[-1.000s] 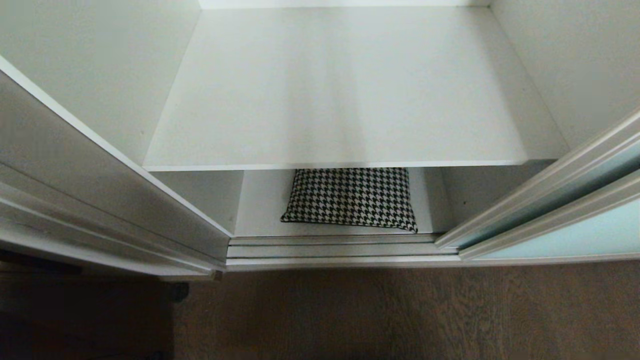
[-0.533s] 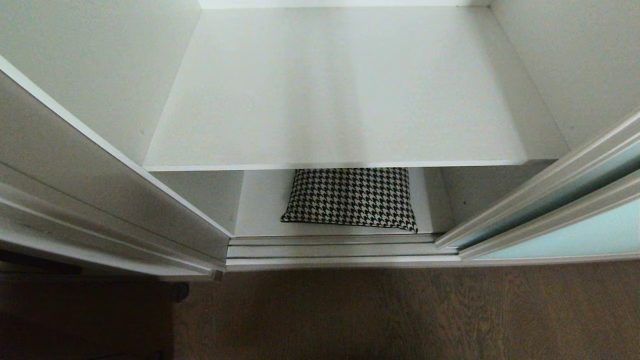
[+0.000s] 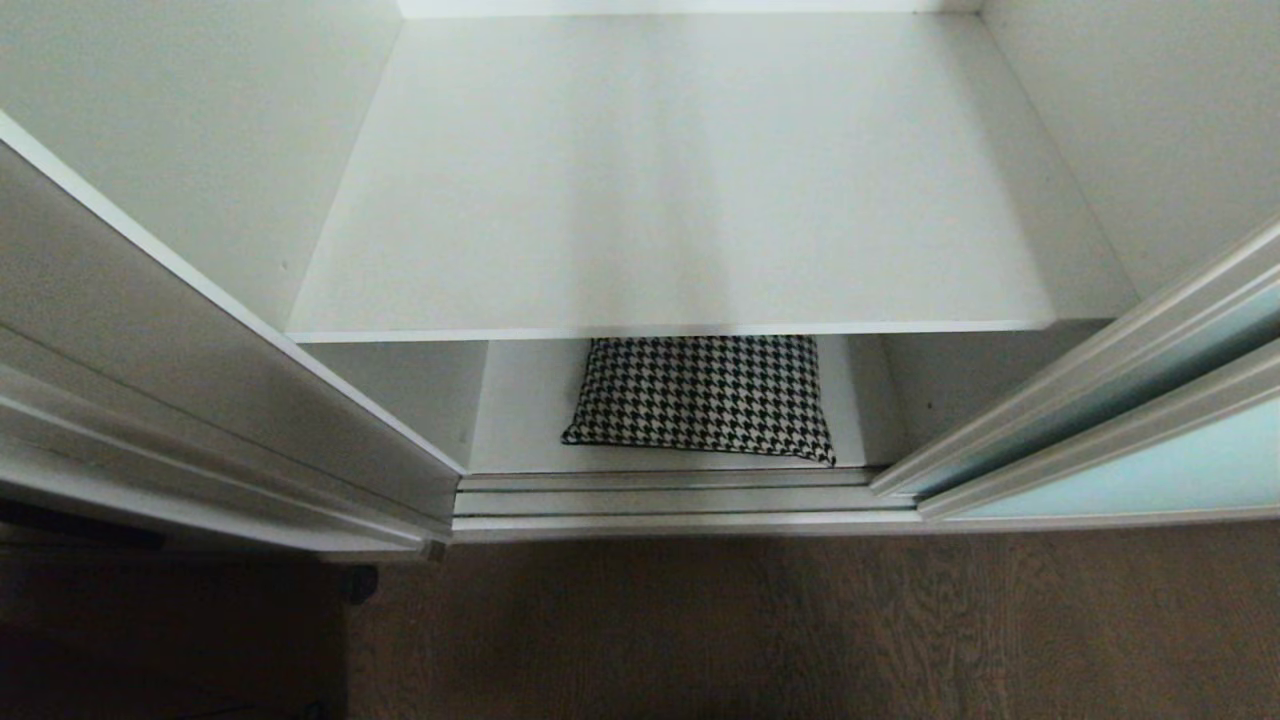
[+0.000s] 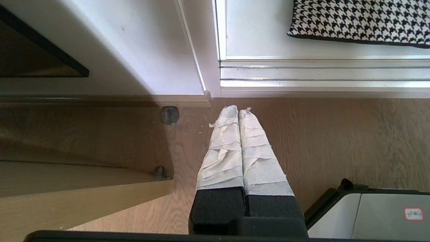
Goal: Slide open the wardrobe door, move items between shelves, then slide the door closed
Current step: Place the pillow on the higher shelf
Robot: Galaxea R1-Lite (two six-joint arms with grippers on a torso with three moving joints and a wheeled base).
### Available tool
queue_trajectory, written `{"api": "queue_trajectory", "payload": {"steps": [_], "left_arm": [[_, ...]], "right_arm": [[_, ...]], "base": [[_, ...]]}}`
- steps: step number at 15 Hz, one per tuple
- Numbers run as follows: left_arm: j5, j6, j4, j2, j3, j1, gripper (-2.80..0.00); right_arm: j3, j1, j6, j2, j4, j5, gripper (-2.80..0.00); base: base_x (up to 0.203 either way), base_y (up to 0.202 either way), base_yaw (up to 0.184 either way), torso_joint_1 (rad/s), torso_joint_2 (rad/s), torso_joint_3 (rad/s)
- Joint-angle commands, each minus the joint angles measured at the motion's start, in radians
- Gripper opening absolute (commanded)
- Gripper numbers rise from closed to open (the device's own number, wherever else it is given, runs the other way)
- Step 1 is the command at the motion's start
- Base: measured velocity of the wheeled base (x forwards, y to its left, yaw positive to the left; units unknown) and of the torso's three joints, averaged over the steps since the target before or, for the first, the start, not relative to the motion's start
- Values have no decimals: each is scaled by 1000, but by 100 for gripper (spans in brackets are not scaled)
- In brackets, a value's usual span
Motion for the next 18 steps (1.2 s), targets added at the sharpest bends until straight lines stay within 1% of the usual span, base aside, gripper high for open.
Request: {"api": "queue_trajectory", "payload": {"steps": [1,3,6,8,18], "left_arm": [[0,1,1,2,0,0,-280],[0,0,1,2,0,0,-280],[-1,0,1,2,0,0,-280],[-1,0,1,2,0,0,-280],[0,0,1,2,0,0,-280]], "right_arm": [[0,0,0,-2,0,0,-280],[0,0,2,-2,0,0,-280],[0,0,19,0,-2,-1,-280],[0,0,19,-1,-2,-1,-280],[0,0,19,-2,-2,-1,-280]], "base": [[0,0,0,0,0,0],[0,0,0,-18,78,51],[0,0,0,-79,321,223],[0,0,0,-36,151,99],[0,0,0,-2,13,11]]}}
